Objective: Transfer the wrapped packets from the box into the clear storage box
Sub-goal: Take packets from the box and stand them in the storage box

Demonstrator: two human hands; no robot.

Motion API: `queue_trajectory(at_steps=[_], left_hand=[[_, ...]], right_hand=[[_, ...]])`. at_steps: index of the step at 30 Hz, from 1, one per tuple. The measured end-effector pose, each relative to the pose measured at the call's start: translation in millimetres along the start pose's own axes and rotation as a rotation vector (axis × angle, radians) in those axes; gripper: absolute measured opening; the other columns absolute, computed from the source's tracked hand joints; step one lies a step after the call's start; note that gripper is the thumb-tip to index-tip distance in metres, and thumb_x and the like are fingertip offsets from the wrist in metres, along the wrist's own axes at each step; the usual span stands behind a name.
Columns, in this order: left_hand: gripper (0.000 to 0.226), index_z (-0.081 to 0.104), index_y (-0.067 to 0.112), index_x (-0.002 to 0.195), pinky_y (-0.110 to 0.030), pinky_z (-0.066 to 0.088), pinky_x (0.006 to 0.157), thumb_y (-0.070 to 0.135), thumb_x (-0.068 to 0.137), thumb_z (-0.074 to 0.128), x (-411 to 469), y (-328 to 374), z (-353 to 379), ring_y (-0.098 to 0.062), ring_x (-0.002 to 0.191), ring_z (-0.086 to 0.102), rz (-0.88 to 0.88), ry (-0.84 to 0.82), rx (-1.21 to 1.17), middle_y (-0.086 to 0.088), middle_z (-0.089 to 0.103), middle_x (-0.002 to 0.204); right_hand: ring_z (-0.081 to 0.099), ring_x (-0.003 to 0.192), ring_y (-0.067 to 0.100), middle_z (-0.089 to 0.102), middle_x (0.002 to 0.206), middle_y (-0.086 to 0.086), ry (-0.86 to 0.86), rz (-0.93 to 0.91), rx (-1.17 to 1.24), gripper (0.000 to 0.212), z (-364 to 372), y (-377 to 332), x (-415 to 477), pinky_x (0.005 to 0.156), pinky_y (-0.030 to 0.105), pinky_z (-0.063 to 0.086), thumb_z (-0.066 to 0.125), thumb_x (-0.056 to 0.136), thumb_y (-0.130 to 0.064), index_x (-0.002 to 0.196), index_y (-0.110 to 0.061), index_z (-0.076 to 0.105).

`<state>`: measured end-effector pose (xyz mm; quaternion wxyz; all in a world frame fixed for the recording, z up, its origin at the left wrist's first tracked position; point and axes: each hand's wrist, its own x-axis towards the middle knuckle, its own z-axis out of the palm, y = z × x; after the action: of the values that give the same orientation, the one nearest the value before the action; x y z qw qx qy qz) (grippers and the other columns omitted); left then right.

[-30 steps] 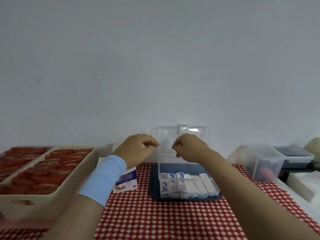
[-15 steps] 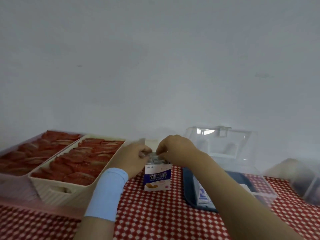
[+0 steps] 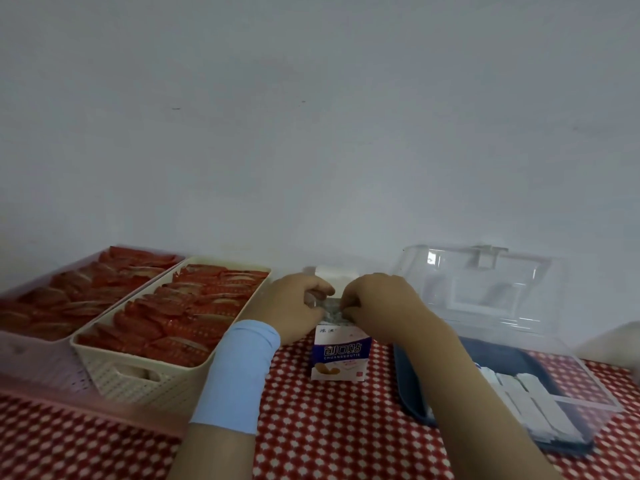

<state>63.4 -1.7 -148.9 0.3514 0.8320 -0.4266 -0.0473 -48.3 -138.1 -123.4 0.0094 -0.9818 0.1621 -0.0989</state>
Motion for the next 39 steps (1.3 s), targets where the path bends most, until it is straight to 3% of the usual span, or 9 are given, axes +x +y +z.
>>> queue_trajectory(at_steps=[5, 10, 15, 20, 25, 30, 33, 36, 39], left_hand=[[0.018, 0.070, 0.044, 0.105, -0.026, 0.049, 0.092, 0.038, 0.089, 0.062, 0.7, 3.8, 0.9, 0.003, 0.096, 0.059, 0.011, 0.001, 0.038, 0.022, 0.066, 0.104], [0.016, 0.071, 0.043, 0.102, -0.031, 0.052, 0.091, 0.046, 0.088, 0.063, 2.4, 2.7, 2.2, 0.003, 0.092, 0.060, 0.010, -0.021, 0.075, 0.023, 0.067, 0.100], [0.030, 0.068, 0.038, 0.093, -0.032, 0.051, 0.091, 0.037, 0.102, 0.040, 1.8, 6.7, -1.3, -0.003, 0.093, 0.065, -0.012, 0.073, -0.060, 0.020, 0.071, 0.097], [0.015, 0.071, 0.025, 0.091, -0.020, 0.049, 0.079, 0.032, 0.096, 0.059, -2.9, 26.3, -10.7, -0.005, 0.089, 0.066, 0.026, 0.181, -0.376, 0.012, 0.073, 0.093], [0.024, 0.071, 0.011, 0.099, -0.040, 0.055, 0.085, 0.033, 0.090, 0.066, -9.2, 37.5, -15.4, -0.021, 0.086, 0.070, -0.055, -0.043, -0.782, -0.008, 0.075, 0.095], [0.049, 0.058, -0.008, 0.124, -0.042, 0.060, 0.076, 0.023, 0.085, 0.061, -18.8, 36.6, -13.5, -0.033, 0.093, 0.071, -0.121, -0.319, -1.217, -0.024, 0.070, 0.114], [0.044, 0.058, -0.008, 0.117, -0.033, 0.060, 0.064, 0.016, 0.080, 0.063, -19.0, 36.0, -12.6, -0.027, 0.078, 0.074, -0.144, -0.276, -1.253, -0.020, 0.074, 0.100], [0.042, 0.060, -0.005, 0.111, -0.031, 0.060, 0.063, 0.018, 0.076, 0.066, -18.9, 32.5, -17.4, -0.022, 0.073, 0.073, -0.156, -0.222, -1.198, -0.013, 0.075, 0.095], [0.036, 0.059, -0.005, 0.112, -0.034, 0.062, 0.066, 0.017, 0.084, 0.065, -15.6, 27.4, -22.1, -0.025, 0.081, 0.075, -0.181, -0.077, -1.217, -0.012, 0.075, 0.100]], right_hand=[[0.062, 0.089, 0.008, 0.070, 0.100, -0.011, 0.122, 0.008, 0.244, 0.013, 5.6, 7.5, -4.9, 0.082, 0.029, 0.053, 0.058, 0.097, -0.033, 0.103, -0.030, 0.069], [0.062, 0.086, 0.003, 0.071, 0.097, -0.013, 0.032, -0.010, 0.369, 0.015, 8.1, 12.5, -6.1, 0.077, 0.023, 0.052, 0.064, 0.094, -0.029, 0.105, -0.031, 0.074], [0.054, 0.074, -0.007, 0.061, 0.086, -0.020, 0.358, 0.054, 0.514, 0.014, -4.5, 24.3, -8.2, 0.064, 0.007, 0.038, 0.060, 0.098, -0.019, 0.095, -0.029, 0.071], [0.057, 0.079, -0.002, 0.060, 0.084, -0.018, 0.588, -0.053, 0.609, 0.016, -18.3, 21.8, -12.6, 0.067, 0.005, 0.041, 0.059, 0.098, -0.012, 0.093, -0.024, 0.068], [0.055, 0.066, 0.009, 0.064, 0.074, -0.018, 0.503, -0.123, 0.859, 0.019, -24.5, 11.1, -16.8, 0.062, 0.017, 0.048, 0.060, 0.097, -0.012, 0.089, -0.028, 0.068], [0.067, 0.074, 0.017, 0.070, 0.083, -0.005, 0.385, -0.126, 1.005, 0.017, -16.5, 3.2, -15.4, 0.071, 0.032, 0.060, 0.062, 0.097, -0.013, 0.090, -0.027, 0.070], [0.067, 0.079, 0.026, 0.072, 0.084, -0.006, 0.402, -0.125, 0.981, 0.018, -12.1, 0.7, -12.1, 0.074, 0.043, 0.061, 0.064, 0.095, -0.015, 0.090, -0.030, 0.071], [0.064, 0.074, 0.013, 0.071, 0.089, -0.013, 0.393, -0.082, 0.943, 0.015, -9.4, 3.7, -10.1, 0.071, 0.031, 0.058, 0.066, 0.095, -0.023, 0.101, -0.036, 0.070], [0.059, 0.077, -0.002, 0.065, 0.095, -0.021, 0.222, -0.021, 0.551, 0.010, -7.2, 13.2, -10.1, 0.075, 0.023, 0.051, 0.066, 0.093, -0.030, 0.096, -0.039, 0.069]])
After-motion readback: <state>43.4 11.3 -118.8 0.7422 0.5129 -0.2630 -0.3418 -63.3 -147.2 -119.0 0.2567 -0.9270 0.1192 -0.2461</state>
